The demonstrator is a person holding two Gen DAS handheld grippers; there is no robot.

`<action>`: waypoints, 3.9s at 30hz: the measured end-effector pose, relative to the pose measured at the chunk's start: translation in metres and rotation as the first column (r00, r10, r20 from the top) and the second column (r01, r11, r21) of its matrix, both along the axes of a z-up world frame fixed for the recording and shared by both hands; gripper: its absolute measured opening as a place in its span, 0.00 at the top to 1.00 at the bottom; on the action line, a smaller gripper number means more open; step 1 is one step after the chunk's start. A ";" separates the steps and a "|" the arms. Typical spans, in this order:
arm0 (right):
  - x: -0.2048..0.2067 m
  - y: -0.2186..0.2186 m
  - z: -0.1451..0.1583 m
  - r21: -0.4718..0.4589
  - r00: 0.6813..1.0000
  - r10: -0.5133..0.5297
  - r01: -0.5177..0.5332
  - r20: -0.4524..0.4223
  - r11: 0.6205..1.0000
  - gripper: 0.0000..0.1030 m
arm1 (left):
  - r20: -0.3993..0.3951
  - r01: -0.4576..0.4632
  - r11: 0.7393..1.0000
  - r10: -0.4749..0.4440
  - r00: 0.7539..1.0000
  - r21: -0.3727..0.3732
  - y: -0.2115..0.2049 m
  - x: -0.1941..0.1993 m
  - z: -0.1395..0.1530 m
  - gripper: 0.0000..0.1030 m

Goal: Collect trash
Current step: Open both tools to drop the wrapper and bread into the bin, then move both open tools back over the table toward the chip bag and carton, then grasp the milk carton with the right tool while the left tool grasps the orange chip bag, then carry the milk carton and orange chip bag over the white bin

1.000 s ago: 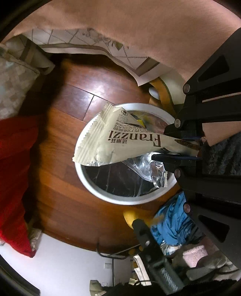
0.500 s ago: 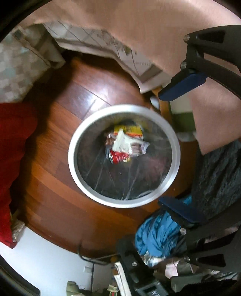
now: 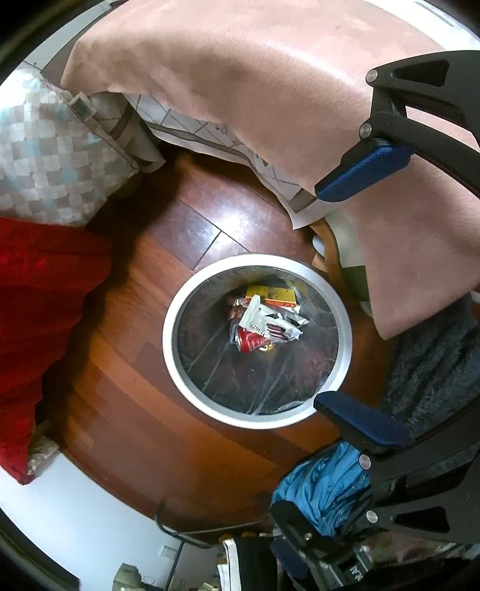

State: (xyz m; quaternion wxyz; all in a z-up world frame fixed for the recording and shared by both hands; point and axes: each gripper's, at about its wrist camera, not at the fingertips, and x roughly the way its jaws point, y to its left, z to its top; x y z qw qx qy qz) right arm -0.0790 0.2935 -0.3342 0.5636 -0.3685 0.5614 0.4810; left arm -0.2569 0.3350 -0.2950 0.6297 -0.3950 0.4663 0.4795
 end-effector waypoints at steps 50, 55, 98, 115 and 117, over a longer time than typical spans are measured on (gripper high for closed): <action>0.447 -0.303 0.095 -0.012 0.915 -0.255 0.272 0.314 0.962 0.00 | -0.105 0.546 0.831 -0.537 0.837 0.107 -0.209 0.496 0.012 0.00; 0.481 -0.285 0.070 -0.063 0.949 -0.131 0.155 0.286 0.986 0.00 | -0.130 0.583 0.807 -0.571 0.811 0.096 -0.213 0.517 0.008 0.00; 0.533 -0.398 0.078 0.134 0.693 -0.707 0.694 0.144 0.707 0.48 | -0.015 0.728 0.629 -0.754 0.657 0.273 -0.261 0.591 0.067 0.89; 0.337 -0.299 0.202 0.390 0.817 -0.577 0.526 0.014 0.756 0.48 | 0.088 0.448 0.798 -0.521 0.849 0.403 -0.176 0.326 0.174 0.89; 0.303 -0.274 0.214 0.405 0.849 -0.528 0.484 -0.003 0.776 0.48 | 0.089 0.417 0.813 -0.489 0.868 0.408 -0.164 0.297 0.181 0.89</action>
